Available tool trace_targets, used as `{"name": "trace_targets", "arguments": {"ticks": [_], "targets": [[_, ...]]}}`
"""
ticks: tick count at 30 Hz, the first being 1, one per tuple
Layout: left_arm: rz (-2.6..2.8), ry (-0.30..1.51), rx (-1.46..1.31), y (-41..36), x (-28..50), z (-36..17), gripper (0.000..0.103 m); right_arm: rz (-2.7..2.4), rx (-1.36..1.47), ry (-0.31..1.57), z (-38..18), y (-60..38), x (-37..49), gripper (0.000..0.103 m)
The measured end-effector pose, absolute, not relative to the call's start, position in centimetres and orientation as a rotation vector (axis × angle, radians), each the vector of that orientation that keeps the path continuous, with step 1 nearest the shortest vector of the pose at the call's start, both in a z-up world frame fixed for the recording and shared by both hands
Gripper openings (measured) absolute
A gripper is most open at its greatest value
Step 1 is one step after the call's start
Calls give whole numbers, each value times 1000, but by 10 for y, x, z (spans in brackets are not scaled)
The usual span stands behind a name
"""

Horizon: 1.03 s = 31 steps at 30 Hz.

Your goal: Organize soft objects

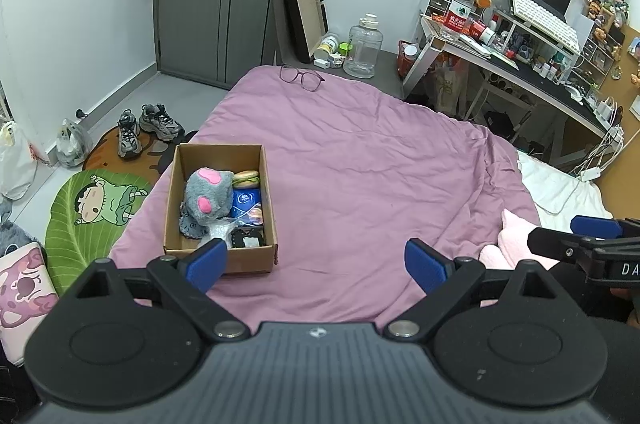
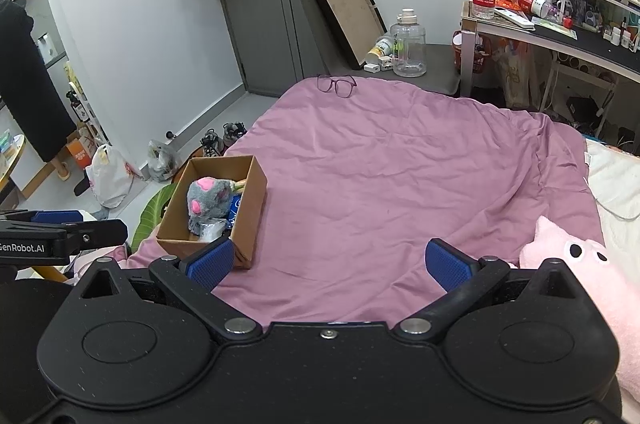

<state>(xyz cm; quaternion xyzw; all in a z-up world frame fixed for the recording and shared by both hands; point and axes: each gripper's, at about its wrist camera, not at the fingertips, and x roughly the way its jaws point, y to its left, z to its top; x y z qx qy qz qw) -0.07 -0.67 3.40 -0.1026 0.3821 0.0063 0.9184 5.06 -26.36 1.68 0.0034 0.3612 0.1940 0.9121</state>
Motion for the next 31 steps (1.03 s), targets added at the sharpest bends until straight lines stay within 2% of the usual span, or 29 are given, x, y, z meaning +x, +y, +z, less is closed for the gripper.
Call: {"name": "trace_targets", "arguments": {"ticks": [31], "targets": [[2,800,-196,-2,5,31,95,435,29,743,10,-267,55,103]]}}
